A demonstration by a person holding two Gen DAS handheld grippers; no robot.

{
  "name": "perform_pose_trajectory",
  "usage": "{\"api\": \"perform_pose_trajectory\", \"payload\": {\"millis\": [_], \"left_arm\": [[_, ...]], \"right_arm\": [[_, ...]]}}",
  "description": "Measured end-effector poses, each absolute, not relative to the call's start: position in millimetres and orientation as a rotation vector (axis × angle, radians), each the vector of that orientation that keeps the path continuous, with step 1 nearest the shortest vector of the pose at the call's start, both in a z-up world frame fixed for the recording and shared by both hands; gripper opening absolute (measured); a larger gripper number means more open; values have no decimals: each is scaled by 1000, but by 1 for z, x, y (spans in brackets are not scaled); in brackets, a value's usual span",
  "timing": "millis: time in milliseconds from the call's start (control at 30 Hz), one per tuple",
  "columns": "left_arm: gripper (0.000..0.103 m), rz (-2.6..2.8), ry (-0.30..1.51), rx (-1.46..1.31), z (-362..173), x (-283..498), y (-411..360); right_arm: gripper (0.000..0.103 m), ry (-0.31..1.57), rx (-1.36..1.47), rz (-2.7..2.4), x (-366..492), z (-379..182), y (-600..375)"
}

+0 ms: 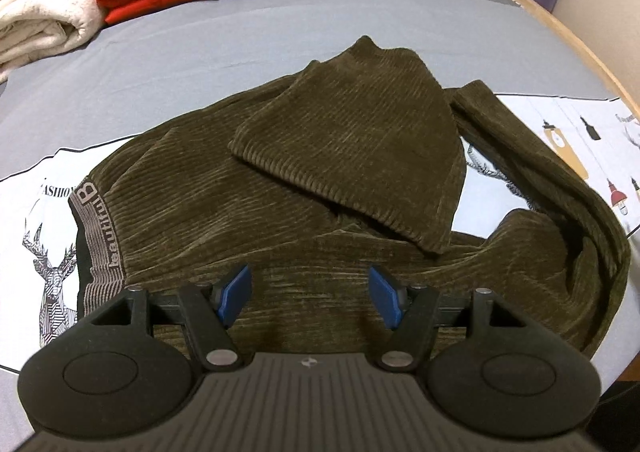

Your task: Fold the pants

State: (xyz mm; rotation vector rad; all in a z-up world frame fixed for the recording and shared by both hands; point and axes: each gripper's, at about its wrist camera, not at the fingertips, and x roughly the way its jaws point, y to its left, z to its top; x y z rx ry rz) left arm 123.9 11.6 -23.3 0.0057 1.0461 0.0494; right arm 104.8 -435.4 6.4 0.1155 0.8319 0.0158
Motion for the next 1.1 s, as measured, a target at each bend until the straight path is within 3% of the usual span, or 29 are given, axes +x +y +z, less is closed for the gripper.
{"api": "perform_pose_trajectory", "payload": {"millis": [33,67,300,400,533,633,700,733,767,1100], "left_arm": [[71,54,1051,7,-24,124,13],[71,60,1056,7,-26,123,15],[72,91,1067,-15,-30,122,30],[72,98,1068,-21,-30,120,36],[72,116,1081,-30,-32,116,47],[72,118,1079,-22,-31,113,55],[72,121,1074,-23,-29,112,63],[72,127,1072,-26,-28,111,67],[72,135,1068,-34,-26,111,72],[72,125,1038,-71,-13,103,78]], "right_arm": [[39,804,112,55,109,11,-423],[47,781,98,95,114,15,-407],[49,791,-90,251,162,7,-292],[56,830,-186,298,180,-12,-247],[57,880,-394,285,198,-47,-200],[49,856,-477,217,209,-54,-187],[30,866,-403,193,217,-50,-194],[15,869,-350,180,220,-45,-198],[9,858,-306,153,222,-38,-205],[7,708,251,-171,172,35,-379]]}}
